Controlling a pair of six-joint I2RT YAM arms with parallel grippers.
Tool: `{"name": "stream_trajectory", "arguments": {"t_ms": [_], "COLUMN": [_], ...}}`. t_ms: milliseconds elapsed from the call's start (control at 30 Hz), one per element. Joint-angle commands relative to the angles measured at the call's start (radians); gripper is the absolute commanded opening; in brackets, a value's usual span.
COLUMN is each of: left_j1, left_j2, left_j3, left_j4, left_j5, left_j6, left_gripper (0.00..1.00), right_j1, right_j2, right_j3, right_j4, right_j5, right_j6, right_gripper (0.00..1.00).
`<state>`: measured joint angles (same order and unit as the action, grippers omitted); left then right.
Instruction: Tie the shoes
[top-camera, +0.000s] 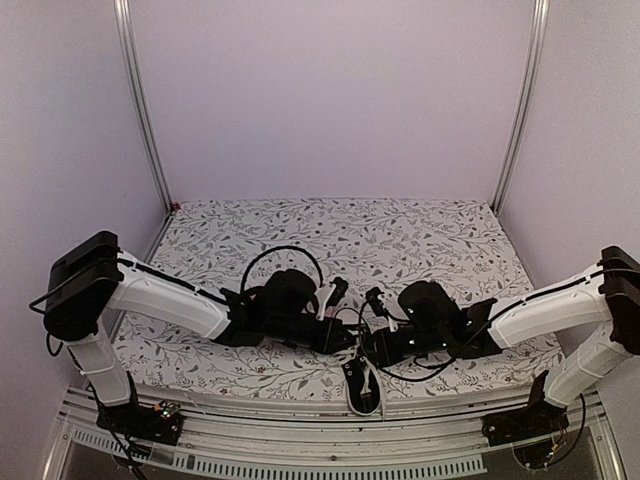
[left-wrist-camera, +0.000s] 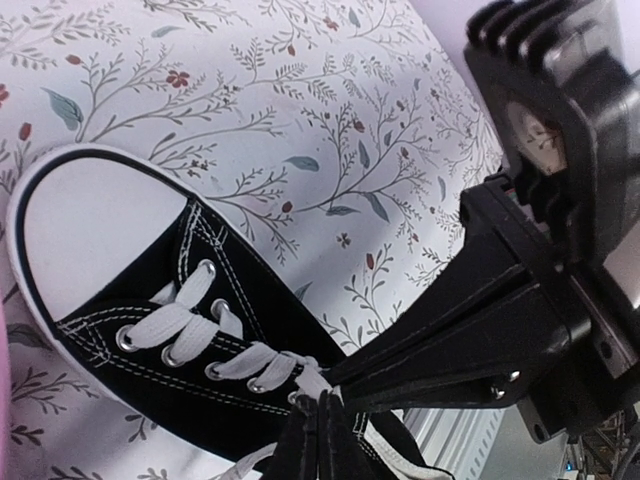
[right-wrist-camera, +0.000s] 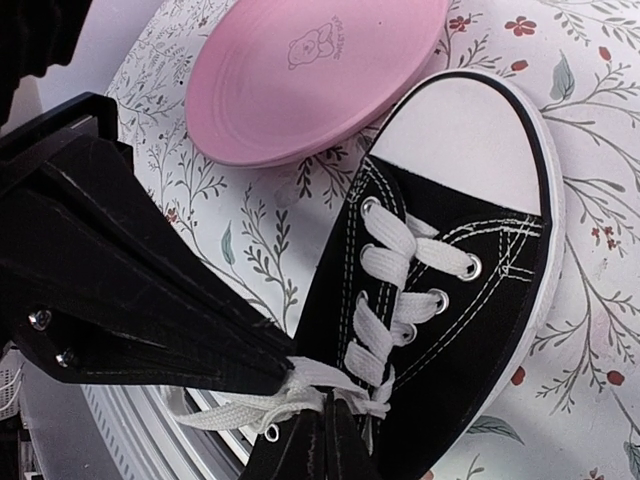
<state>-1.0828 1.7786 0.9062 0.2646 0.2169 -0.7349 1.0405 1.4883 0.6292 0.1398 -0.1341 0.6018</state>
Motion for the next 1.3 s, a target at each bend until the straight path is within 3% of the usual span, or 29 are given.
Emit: {"name": "stream_trajectory", "arguments": {"t_ms": [0,333,600,933,1267], "left_j1": [0.012,0.012,0.027,0.073,0.088], "left_j2": [-0.010,0.015,-0.027,-0.100,0.033], "left_j3": [-0.010,-0.017,-0.050,-0.084,0.011], "left_j4": [0.062,0.106,0.068,0.039,0.004], "left_j5": [0.020,0.070,0.032,-0.033,0.077], "left_j6": [-0.015,-0.045,-0.032,-0.002,0.016], "left_gripper": [0.00,0.00,0.00,0.27,0.23], "right_j1": [0.005,0.005,0.005,0.005,0.005], "right_j2": [0.030,0.087,0.077,0.047,0.046], "right_j3": [0.029,0.052,0.026,-0.008,-0.013], "right_j4": [0.038,0.108,0.112,0.110,0.110], "right_j5": [0.006,0.001,0.031,0.048,0.047], "right_j6": [0.001,0.000,0.011,0.027,0.028], "right_gripper": [0.02,0.02,0.02,0.02,0.02]}}
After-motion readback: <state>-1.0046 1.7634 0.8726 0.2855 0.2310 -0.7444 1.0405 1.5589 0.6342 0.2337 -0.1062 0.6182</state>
